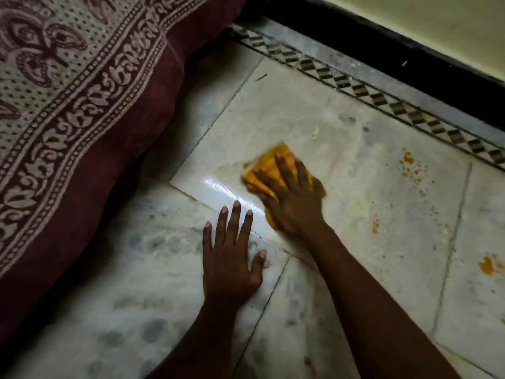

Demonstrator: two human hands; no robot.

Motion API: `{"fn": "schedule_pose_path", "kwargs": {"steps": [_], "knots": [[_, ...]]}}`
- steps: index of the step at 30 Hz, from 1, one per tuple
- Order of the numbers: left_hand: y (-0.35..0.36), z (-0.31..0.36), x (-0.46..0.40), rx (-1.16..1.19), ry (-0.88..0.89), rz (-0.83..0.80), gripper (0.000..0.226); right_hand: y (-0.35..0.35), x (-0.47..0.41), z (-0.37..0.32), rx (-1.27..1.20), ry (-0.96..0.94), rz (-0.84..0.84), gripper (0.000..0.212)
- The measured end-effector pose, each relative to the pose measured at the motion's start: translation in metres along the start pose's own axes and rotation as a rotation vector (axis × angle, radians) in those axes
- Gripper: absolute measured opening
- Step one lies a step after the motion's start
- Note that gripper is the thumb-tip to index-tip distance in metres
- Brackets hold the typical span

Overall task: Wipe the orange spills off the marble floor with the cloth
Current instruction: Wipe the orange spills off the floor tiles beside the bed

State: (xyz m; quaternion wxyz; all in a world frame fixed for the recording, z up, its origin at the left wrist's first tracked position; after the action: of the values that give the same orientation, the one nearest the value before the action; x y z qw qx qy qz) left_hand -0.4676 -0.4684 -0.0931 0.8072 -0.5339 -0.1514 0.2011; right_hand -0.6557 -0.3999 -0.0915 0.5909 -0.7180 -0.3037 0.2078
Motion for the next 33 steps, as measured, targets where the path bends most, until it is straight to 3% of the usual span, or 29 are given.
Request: {"fn": "schedule_pose_path", "kwargs": {"steps": [3,6,8,9,11,13,15,20,25,29,33], "knots": [[0.002,-0.002,0.001,0.022,0.007,-0.010,0.088,-0.004,0.031,0.052,-0.002,0.292,0.034,0.057],[0.000,-0.002,-0.003,0.012,0.011,-0.007,0.087,-0.010,-0.032,0.081,-0.061,0.652,0.125,0.059],[-0.002,0.000,-0.005,-0.001,0.022,0.007,0.087,-0.012,-0.083,0.073,-0.144,0.756,0.125,0.059],[-0.001,0.002,-0.004,-0.004,0.025,0.013,0.087,-0.010,-0.100,0.065,-0.155,0.733,0.114,0.059],[0.001,0.005,-0.002,-0.020,0.042,0.020,0.088,-0.008,-0.100,0.044,-0.079,0.517,0.174,0.055],[0.004,0.002,-0.002,-0.022,0.044,0.028,0.089,-0.004,-0.058,0.020,0.058,0.209,0.237,0.050],[0.004,0.002,0.000,-0.039,0.056,0.033,0.089,0.000,0.005,0.021,0.081,0.096,0.209,0.049],[0.003,-0.001,-0.001,0.017,0.060,0.009,0.085,-0.008,0.108,0.073,0.061,0.393,0.154,0.055],[-0.003,-0.002,-0.004,0.280,0.139,0.077,0.074,-0.004,0.098,0.076,0.068,0.444,0.170,0.058],[0.000,0.027,-0.042,0.278,0.200,0.052,0.073,-0.002,0.102,0.085,0.085,0.375,0.164,0.060],[0.023,0.077,-0.107,0.143,0.268,-0.020,0.077,-0.007,0.101,0.109,0.081,0.508,0.266,0.054]]}}
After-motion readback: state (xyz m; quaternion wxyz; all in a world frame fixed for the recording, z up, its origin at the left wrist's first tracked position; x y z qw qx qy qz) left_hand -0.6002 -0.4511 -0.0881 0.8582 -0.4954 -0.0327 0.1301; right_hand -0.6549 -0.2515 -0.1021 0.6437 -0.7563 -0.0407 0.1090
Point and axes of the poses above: each hand's wrist, its own x-axis away from the middle knuckle, its own y-axis out of the palm, z = x × y, the point moved 4 cm from there along -x, towards the middle knuckle, and after that the axes turned 2 degrees about x, right-handed, at the moved point
